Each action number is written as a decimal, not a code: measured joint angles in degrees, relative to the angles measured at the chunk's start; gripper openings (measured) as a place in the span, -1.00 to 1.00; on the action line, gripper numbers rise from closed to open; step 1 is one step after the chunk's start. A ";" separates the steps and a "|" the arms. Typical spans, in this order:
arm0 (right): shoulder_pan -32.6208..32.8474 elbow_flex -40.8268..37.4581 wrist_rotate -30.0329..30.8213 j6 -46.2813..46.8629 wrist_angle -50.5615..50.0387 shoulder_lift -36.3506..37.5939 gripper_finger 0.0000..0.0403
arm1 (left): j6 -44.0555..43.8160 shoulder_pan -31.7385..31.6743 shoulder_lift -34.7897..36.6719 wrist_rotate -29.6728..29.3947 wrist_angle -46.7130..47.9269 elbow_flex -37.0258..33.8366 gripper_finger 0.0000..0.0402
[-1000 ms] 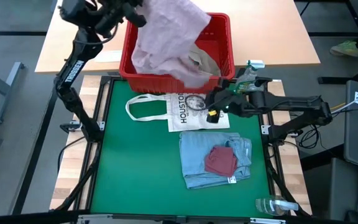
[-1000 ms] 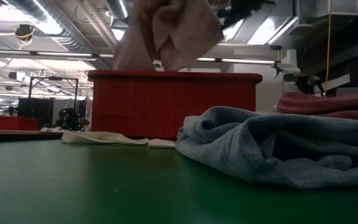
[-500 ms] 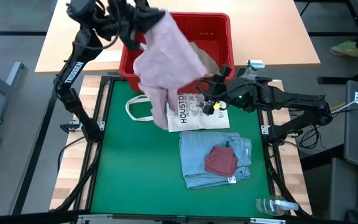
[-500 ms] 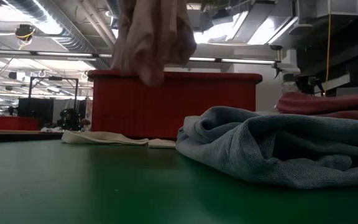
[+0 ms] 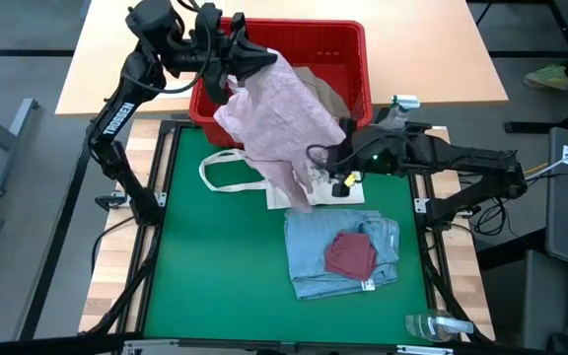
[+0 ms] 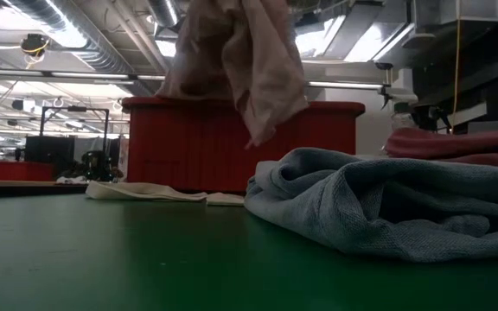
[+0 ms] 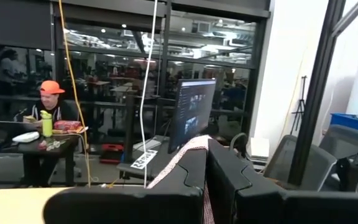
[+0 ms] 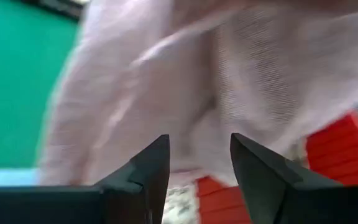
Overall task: Fold Laundry from Bin
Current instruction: Fold the pink shirt from the red laundry basket
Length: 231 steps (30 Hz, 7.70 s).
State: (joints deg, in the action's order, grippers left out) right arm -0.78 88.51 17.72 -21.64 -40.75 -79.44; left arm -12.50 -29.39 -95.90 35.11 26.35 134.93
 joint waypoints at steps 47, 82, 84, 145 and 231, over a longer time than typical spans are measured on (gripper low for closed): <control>0.00 -0.04 5.78 1.72 14.17 -12.17 -0.58 | -0.62 3.34 0.02 0.61 0.22 0.00 -1.00; 1.55 -0.09 13.17 1.94 9.49 13.57 -0.94 | 12.54 -0.51 8.86 -2.64 30.95 0.02 -1.00; 1.55 -0.07 8.18 2.05 11.91 15.57 -0.94 | 12.97 0.35 9.84 -2.67 32.04 0.02 -1.00; 37.90 14.75 -9.73 16.85 46.29 3.30 -0.94 | -4.95 52.94 15.00 -35.96 52.31 0.00 -1.00; 1.11 -16.59 25.24 62.90 -49.27 3.85 -0.94 | -40.45 67.54 4.07 -41.43 13.01 -72.06 -0.76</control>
State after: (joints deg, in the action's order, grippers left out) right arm 0.34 71.92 42.96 41.25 -90.02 -75.59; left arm -52.95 38.15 -91.83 -6.31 39.36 62.87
